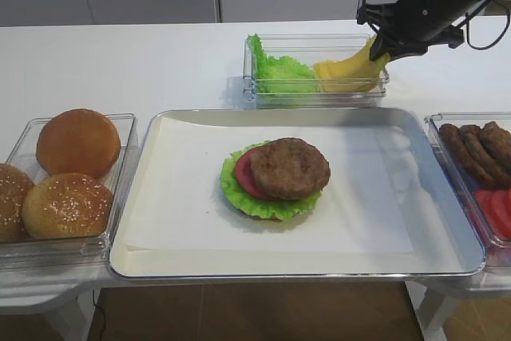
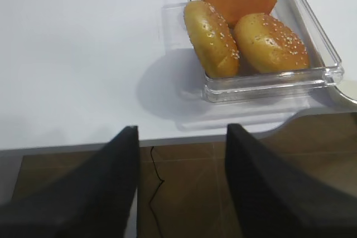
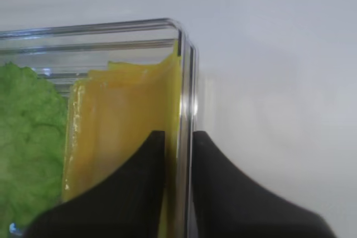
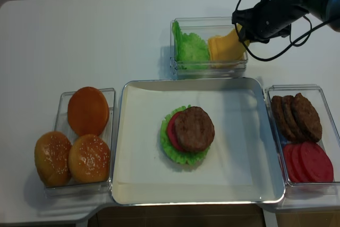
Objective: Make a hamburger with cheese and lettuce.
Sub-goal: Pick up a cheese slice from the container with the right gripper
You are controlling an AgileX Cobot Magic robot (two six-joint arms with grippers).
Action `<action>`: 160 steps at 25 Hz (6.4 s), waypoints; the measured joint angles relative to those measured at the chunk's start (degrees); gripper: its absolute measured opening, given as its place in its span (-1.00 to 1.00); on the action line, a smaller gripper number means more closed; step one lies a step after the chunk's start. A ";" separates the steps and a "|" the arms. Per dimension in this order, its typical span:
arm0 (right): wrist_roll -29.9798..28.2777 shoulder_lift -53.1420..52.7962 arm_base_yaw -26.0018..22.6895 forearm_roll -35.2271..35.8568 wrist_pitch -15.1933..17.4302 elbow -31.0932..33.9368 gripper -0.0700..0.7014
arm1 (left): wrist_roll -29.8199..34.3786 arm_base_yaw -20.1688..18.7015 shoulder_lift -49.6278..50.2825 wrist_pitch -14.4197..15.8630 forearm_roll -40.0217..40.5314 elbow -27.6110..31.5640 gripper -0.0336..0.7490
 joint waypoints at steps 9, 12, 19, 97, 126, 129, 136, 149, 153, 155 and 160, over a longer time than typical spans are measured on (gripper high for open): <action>-1.05 0.00 0.00 0.80 0.29 0.00 -0.64 | 0.00 0.00 0.00 0.00 0.00 0.00 0.03; -1.16 0.00 0.00 0.80 0.29 0.00 -0.61 | 0.00 0.00 0.00 0.00 0.00 0.00 0.03; -1.16 0.00 0.00 0.80 1.07 -0.48 -0.24 | 0.00 0.00 0.00 0.00 0.00 0.00 0.03; -1.15 -0.50 0.00 0.34 4.34 -0.48 -0.11 | 0.00 0.00 0.00 0.00 0.00 0.00 0.03; -1.15 -2.20 0.00 0.00 7.70 -0.53 -0.81 | 0.00 0.00 0.00 0.00 0.00 0.00 0.03; -1.15 -2.20 0.00 -0.11 7.70 -0.53 -0.81 | 0.00 0.00 0.00 0.00 0.00 0.00 0.03; -1.15 -3.19 0.00 -0.20 7.79 -0.53 -0.81 | 0.00 0.00 0.00 0.00 0.00 0.00 0.03; -1.25 -6.90 0.00 0.15 10.08 -0.62 -0.81 | 0.00 0.00 0.00 0.00 0.00 0.00 0.03; -1.25 -10.11 0.00 0.62 12.18 -0.62 -0.81 | 0.00 0.00 0.00 0.00 0.00 0.00 0.03; -1.25 -11.52 0.00 0.62 13.20 -0.62 -0.81 | 0.00 0.00 0.00 0.00 0.00 0.00 0.03; -2.08 -15.32 0.00 3.05 16.07 -0.29 -0.81 | 0.00 0.00 0.00 0.00 0.00 0.00 0.03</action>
